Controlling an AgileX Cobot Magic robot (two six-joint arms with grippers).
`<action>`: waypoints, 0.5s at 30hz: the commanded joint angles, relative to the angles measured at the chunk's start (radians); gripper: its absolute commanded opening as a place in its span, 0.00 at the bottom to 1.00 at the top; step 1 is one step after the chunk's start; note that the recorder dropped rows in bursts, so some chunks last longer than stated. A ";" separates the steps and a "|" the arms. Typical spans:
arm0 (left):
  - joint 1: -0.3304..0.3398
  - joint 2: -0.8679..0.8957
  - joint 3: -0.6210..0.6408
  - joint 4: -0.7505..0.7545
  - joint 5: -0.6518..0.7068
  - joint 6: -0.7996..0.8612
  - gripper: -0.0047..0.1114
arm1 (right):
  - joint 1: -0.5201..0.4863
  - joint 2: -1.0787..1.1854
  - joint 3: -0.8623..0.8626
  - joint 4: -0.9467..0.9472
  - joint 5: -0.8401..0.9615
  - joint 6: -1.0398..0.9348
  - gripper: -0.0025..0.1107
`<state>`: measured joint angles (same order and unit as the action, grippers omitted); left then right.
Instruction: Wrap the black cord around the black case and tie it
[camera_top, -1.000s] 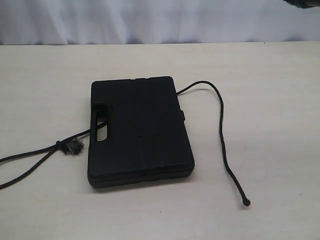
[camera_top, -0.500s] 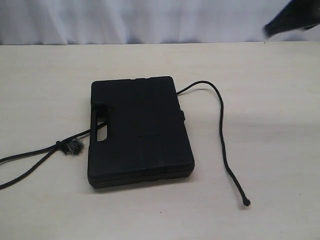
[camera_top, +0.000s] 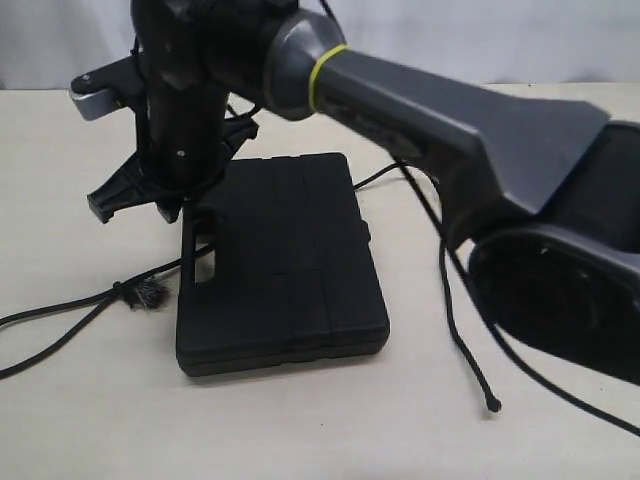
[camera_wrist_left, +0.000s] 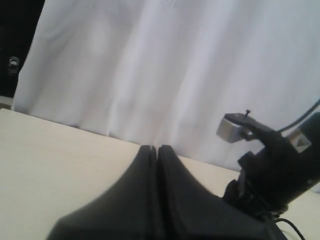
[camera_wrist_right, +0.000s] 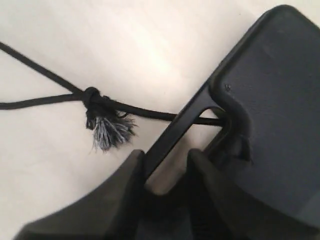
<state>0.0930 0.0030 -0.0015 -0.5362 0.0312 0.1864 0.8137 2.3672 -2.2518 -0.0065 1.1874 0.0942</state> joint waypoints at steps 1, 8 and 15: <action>0.001 -0.003 0.001 0.003 0.017 0.003 0.04 | 0.000 0.086 -0.049 -0.026 0.009 0.090 0.43; 0.001 -0.003 0.001 0.003 0.017 0.003 0.04 | 0.002 0.145 -0.049 -0.008 -0.055 0.164 0.47; 0.001 -0.003 0.001 0.005 0.020 0.003 0.04 | 0.002 0.185 -0.049 0.056 -0.123 0.178 0.41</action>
<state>0.0930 0.0030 -0.0015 -0.5324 0.0505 0.1864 0.8160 2.5344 -2.2986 0.0189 1.1057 0.2667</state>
